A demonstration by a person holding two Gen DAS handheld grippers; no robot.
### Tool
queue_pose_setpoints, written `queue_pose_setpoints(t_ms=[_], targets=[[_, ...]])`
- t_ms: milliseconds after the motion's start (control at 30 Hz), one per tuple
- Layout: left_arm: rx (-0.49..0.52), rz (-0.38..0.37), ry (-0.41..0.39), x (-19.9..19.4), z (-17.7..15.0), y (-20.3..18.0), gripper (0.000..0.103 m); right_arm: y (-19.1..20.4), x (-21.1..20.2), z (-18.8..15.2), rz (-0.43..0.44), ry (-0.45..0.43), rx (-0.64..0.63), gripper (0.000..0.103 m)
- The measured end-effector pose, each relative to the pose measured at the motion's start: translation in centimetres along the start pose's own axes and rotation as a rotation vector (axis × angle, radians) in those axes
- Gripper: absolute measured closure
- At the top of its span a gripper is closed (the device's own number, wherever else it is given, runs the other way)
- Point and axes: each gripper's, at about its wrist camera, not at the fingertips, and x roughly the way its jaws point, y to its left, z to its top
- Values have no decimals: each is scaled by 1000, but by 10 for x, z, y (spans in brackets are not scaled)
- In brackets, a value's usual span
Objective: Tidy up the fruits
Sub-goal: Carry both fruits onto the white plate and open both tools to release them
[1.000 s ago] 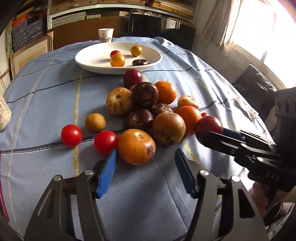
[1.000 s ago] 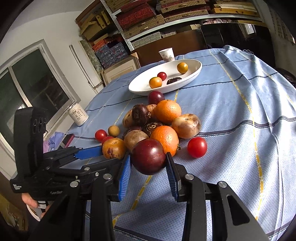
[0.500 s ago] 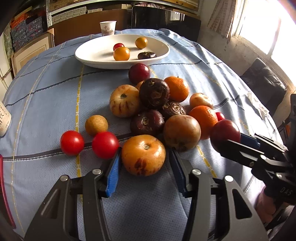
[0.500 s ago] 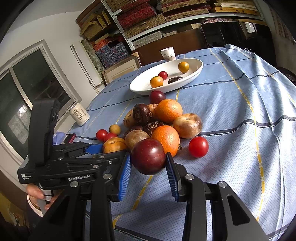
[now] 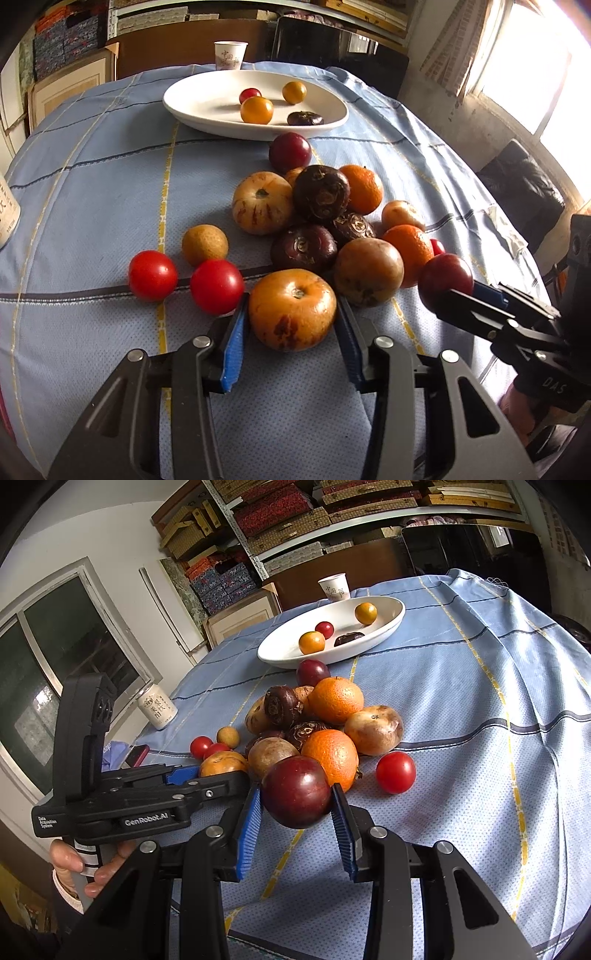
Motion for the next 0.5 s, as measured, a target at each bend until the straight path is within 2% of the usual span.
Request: queue_pose_setpoints(t_ms=[133,300,500], targets=[[-18,-19,-37,-9,-3,1,60,0,0,0,-4,-2,-4,65],[9,9,-106,-28,5,-3,60,2,-5,6,32,17,-25,65],[23,-2,-152,-47,62,8,59,3,-19,72,-11,-45,-98,65]])
